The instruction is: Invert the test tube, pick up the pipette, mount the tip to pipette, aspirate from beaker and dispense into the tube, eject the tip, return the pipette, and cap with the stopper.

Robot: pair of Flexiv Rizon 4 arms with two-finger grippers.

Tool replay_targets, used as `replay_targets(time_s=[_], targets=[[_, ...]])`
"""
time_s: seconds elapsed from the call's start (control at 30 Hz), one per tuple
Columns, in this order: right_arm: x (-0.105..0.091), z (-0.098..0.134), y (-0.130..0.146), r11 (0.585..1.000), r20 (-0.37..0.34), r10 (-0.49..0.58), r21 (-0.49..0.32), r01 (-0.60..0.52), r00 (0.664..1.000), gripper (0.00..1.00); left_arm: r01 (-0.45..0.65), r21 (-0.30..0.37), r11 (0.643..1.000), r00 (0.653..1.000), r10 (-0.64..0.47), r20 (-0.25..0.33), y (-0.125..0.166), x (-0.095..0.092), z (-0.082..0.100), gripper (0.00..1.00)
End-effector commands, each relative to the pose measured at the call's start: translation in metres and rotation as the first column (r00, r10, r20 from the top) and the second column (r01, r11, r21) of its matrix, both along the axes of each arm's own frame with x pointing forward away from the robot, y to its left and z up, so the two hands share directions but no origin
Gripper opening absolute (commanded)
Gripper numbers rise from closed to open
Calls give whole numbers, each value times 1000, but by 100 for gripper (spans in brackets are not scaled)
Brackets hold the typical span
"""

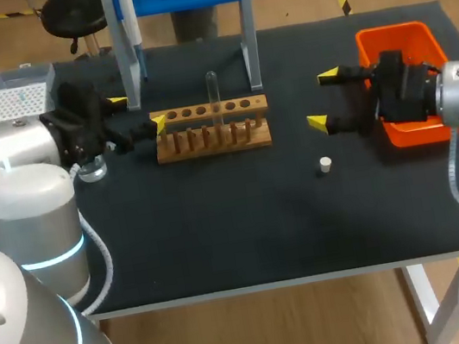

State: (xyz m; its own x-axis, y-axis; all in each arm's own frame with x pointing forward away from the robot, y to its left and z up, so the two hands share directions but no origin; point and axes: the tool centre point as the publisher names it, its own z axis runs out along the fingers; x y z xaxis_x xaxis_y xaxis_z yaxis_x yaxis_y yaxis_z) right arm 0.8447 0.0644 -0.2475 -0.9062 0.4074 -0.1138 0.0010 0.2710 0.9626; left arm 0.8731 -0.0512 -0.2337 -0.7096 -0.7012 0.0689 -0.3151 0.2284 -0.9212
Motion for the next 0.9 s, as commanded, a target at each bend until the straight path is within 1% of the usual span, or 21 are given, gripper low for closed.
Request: replay_targets(time_s=[0.03, 0.53, 0.63, 0.73, 0.77, 0.83, 0.9], targets=[[0, 0, 1, 1000, 1, -3, -1, 3, 1000, 100, -10, -13, 1000, 1000, 10, 16, -1, -6, -2, 100], [0, 0, 1, 1000, 1, -3, -1, 3, 1000, 100, -10, -13, 1000, 1000, 10, 16, -1, -6, -2, 100], [14, 3, 7, 999, 1, 47, 27, -47, 999, 100, -10, -13, 1000, 1000, 10, 16, -1, -6, -2, 100], [24, 9, 15, 993, 7, 107, 55, -107, 994, 100, -10, -13, 1000, 1000, 10, 16, -1, -6, -2, 100], [27, 11, 17, 988, 4, 136, 70, -136, 991, 100, -10, -13, 1000, 1000, 10, 16, -1, -6, -2, 100], [34, 14, 23, 980, 20, 180, 84, -181, 983, 100, -10, -13, 1000, 1000, 10, 16, -1, -6, -2, 100], [41, 15, 29, 967, 9, 229, 113, -229, 973, 100, -10, -13, 1000, 1000, 10, 16, -1, -6, -2, 100]])
